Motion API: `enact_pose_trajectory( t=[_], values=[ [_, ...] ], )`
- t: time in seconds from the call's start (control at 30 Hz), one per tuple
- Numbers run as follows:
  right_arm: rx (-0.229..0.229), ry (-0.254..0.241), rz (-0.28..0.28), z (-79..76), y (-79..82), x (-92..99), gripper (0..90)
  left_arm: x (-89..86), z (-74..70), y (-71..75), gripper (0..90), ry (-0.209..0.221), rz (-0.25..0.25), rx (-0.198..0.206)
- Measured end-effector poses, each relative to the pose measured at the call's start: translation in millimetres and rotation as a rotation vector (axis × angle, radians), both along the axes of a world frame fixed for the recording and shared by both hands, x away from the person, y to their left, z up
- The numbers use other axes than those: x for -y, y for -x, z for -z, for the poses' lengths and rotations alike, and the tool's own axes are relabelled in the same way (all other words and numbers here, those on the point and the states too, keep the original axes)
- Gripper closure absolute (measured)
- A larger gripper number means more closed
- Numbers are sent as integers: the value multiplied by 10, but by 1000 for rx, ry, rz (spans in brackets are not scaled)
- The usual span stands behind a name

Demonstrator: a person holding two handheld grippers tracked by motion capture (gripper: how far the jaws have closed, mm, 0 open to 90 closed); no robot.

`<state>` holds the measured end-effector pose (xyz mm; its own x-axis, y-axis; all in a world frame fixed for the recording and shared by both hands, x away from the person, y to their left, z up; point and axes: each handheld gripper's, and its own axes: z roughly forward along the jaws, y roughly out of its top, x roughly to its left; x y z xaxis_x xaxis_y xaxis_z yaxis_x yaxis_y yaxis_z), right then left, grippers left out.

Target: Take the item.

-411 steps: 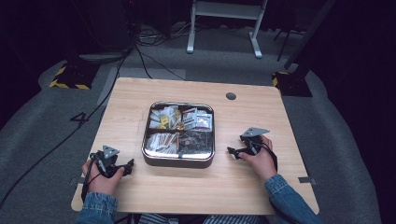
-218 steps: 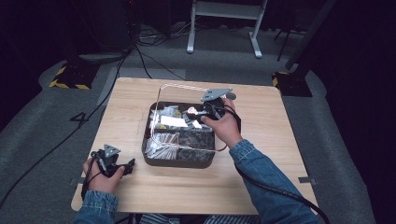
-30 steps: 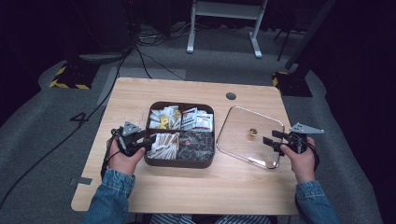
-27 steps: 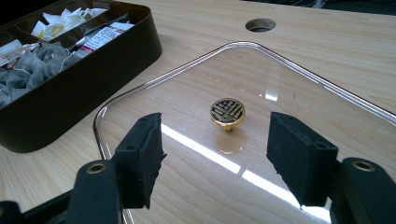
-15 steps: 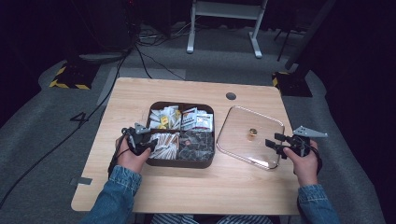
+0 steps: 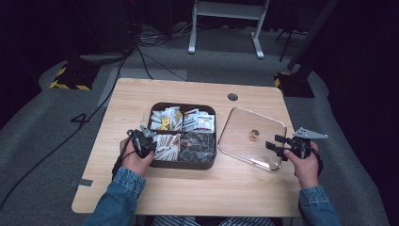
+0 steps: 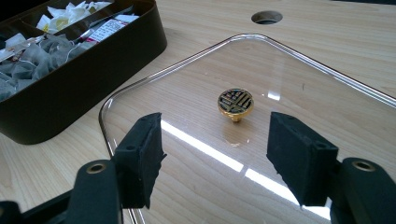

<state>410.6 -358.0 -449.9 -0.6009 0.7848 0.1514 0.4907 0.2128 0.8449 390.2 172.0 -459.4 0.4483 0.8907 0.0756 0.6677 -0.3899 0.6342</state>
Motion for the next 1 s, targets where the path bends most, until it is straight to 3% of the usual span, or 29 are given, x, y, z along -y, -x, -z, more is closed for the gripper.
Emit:
enact_pose_trajectory(
  t=[0.2,0.33,0.47,0.67,1.0],
  values=[
    [-5,4,-8,12,0,-26,363,-8,11,-3,846,-43,8,27],
    [-6,2,-7,15,-2,-23,363,-38,8,-10,880,-10,-1,17],
    [-9,1,-4,27,-7,-11,363,-83,7,-19,884,39,0,10],
    [-13,-9,-1,39,-19,9,363,-196,-28,-12,885,171,-3,-8],
    [-15,-16,-6,36,-31,-6,361,-281,-207,72,885,362,59,58]
  ],
)
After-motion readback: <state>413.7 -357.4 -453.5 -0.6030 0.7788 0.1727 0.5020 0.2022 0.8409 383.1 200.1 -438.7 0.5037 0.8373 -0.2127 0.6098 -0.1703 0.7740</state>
